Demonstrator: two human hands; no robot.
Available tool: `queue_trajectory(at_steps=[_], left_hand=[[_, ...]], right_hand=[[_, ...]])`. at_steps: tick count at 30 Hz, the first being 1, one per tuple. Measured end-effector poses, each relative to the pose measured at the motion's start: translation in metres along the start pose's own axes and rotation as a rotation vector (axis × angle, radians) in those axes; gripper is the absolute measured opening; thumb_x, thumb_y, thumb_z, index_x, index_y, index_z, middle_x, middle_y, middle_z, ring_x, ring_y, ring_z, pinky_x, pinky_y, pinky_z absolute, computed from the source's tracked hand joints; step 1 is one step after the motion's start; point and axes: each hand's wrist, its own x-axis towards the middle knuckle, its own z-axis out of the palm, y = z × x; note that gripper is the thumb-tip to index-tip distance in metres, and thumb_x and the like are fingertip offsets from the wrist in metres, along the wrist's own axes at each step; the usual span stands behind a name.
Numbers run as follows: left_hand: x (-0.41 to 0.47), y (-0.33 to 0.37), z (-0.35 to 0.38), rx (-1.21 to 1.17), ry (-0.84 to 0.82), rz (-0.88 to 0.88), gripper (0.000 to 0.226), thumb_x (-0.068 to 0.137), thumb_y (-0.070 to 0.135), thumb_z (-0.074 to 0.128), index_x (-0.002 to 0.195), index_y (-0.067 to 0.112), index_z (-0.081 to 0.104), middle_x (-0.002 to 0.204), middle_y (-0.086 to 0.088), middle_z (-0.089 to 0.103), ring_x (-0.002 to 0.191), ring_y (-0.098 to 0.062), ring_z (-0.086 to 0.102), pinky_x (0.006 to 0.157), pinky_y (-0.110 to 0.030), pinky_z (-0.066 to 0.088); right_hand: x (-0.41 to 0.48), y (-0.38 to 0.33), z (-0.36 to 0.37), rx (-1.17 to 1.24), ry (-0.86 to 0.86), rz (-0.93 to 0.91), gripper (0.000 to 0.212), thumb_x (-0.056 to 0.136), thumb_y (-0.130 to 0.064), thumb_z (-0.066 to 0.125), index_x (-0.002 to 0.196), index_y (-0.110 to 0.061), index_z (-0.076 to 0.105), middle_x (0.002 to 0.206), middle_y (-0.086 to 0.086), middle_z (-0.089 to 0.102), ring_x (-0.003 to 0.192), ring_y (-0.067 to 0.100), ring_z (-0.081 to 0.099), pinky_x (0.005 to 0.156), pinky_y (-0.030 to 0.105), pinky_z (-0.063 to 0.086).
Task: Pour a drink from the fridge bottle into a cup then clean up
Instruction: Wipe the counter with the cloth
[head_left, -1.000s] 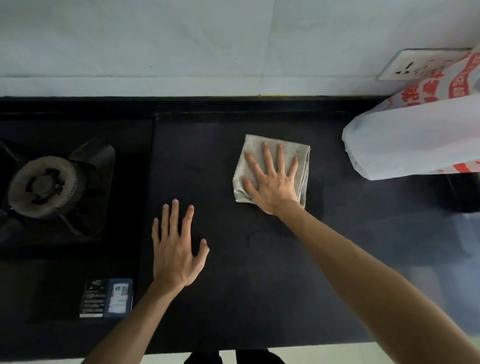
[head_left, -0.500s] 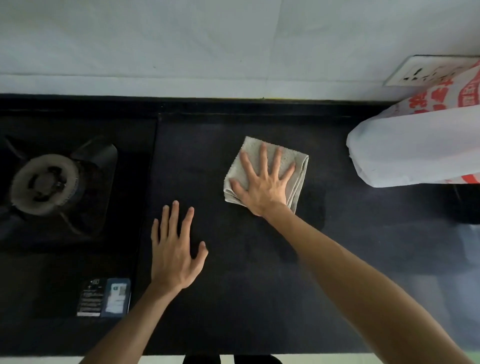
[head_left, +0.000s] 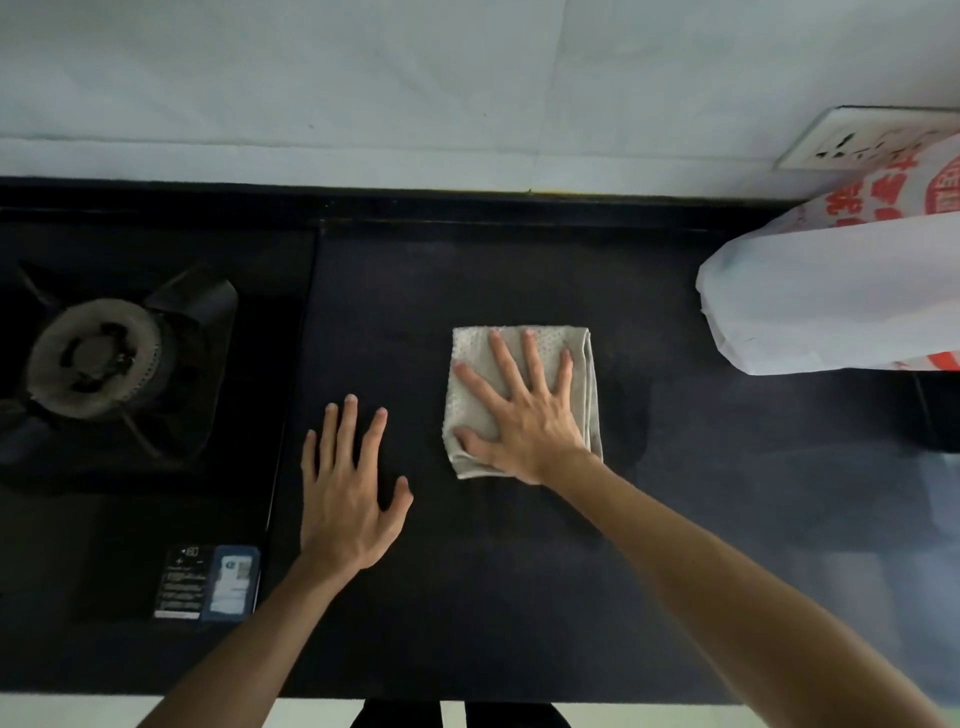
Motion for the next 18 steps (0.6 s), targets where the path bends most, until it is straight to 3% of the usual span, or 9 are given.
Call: queue_trajectory(at_steps=[4,11,14,18], left_hand=[[0.000,0.000,0.002,0.009,0.008,0.007,0.078,0.084,0.049,0.038,0.155,0.017,0.029,0.166,-0.013,0.012,0.154,-0.031,0.005,0.122,-0.056,0.014],[-0.001,0.000,0.003,-0.003,0.035,0.024,0.078,0.083,0.049,0.039,0.153,0.014,0.032,0.165,-0.015,0.015,0.153,-0.033,0.009,0.120,-0.058,0.016],[0.000,0.000,0.001,-0.010,0.026,0.012,0.078,0.083,0.050,0.038,0.153,0.016,0.032,0.165,-0.014,0.015,0.153,-0.032,0.008,0.120,-0.057,0.016],[-0.001,0.000,0.001,0.009,0.010,0.004,0.078,0.084,0.051,0.037,0.154,0.018,0.029,0.165,-0.013,0.013,0.153,-0.031,0.007,0.121,-0.056,0.016]], right_hand=[[-0.007,-0.003,0.001,0.011,0.044,0.035,0.079,0.088,-0.078,0.020,0.154,-0.044,-0.005,0.165,0.003,-0.018,0.148,0.037,-0.023,0.112,0.072,-0.005],[-0.103,0.017,0.022,0.028,0.040,-0.014,0.077,0.088,-0.077,0.028,0.155,-0.046,0.004,0.167,0.000,-0.005,0.151,0.036,-0.013,0.114,0.070,0.002],[-0.075,0.041,0.017,-0.010,0.046,0.003,0.077,0.087,-0.077,0.028,0.154,-0.048,0.003,0.166,-0.002,-0.004,0.151,0.035,-0.011,0.114,0.070,0.004],[-0.018,0.069,-0.002,-0.018,0.051,0.158,0.077,0.086,-0.080,0.017,0.153,-0.049,-0.005,0.166,-0.004,-0.010,0.151,0.033,-0.013,0.115,0.068,0.000]])
